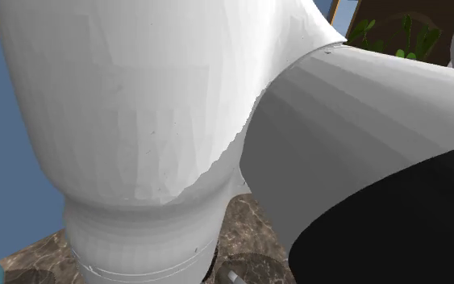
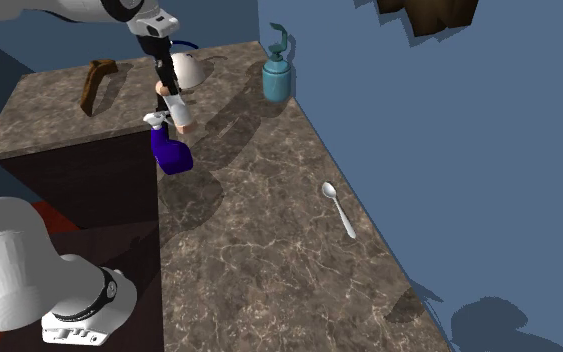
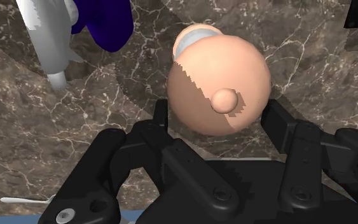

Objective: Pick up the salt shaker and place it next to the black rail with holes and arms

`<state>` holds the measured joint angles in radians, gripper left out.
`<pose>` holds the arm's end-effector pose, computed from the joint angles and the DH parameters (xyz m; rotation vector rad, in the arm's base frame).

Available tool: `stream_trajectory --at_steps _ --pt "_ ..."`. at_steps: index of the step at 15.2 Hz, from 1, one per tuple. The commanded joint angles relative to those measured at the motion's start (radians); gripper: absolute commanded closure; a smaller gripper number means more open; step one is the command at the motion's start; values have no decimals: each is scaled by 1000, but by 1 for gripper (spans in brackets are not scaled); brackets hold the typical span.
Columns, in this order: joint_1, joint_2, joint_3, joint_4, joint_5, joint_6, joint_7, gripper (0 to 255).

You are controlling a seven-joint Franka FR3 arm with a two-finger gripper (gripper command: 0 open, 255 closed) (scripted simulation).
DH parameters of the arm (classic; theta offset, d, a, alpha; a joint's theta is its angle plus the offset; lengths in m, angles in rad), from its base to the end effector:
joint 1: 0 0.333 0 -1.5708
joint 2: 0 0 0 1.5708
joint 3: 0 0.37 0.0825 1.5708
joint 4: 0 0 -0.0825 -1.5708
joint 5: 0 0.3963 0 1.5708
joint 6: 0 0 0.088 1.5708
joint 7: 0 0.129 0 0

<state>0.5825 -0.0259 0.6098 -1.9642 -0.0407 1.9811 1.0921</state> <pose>0.2102 0.5263 0.5120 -3.1220 -0.1810 -0.0993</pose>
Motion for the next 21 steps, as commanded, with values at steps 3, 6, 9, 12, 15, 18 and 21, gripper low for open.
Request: stream_trajectory --at_steps 3,6,9,12,15,18,21 --pt "1 16 2 -37 -11 51 9 255" --pt "2 30 3 -65 -21 89 18 255" --pt "3 45 4 -91 -34 127 28 255" --pt "5 63 4 -115 -48 165 39 255" --pt "6 74 4 -127 -57 186 46 255" --pt "6 74 4 -127 -57 186 46 255" --pt "6 74 4 -127 -57 186 46 255"
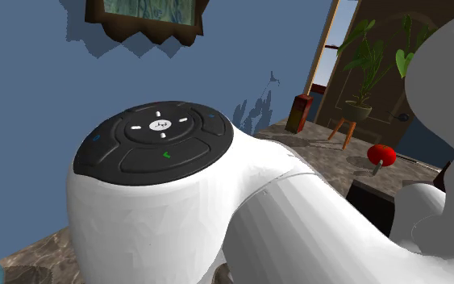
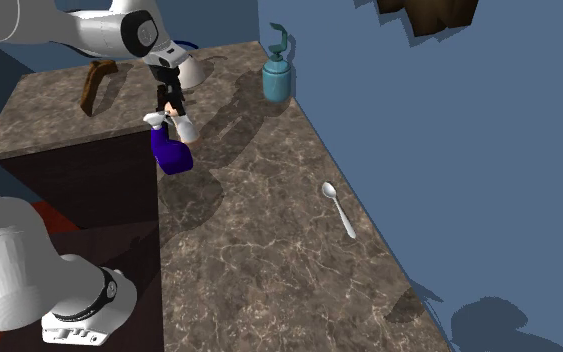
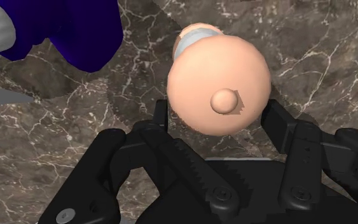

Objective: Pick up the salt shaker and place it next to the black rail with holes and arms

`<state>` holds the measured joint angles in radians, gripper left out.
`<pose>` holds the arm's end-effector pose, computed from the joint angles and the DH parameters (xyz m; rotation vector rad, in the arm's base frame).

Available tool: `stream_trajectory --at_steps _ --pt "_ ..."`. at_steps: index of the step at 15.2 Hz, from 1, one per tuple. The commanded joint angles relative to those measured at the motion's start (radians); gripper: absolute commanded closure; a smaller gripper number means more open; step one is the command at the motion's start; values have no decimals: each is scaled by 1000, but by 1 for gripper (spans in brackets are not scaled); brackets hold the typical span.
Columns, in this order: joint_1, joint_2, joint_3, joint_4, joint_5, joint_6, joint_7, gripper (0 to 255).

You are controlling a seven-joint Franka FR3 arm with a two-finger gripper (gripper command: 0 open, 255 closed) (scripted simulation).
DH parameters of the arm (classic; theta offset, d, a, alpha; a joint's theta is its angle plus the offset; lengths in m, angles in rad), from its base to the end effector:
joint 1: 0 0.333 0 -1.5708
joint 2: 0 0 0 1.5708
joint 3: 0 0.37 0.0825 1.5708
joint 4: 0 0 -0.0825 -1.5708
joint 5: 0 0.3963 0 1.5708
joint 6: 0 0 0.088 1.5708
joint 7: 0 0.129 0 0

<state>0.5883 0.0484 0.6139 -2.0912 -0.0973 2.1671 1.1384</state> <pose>0.2133 0.5281 0.4332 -3.1216 -0.1811 -0.0998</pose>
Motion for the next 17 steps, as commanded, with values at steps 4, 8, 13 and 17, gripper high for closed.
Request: stream_trajectory --at_steps 4,8,13,17 --pt "0 0 0 0 0 0 0 0" --pt "-2 -34 1 35 27 -62 -19 0" --pt "-3 -60 0 72 46 -119 -32 0" --pt "-3 -60 0 72 46 -119 -32 0"
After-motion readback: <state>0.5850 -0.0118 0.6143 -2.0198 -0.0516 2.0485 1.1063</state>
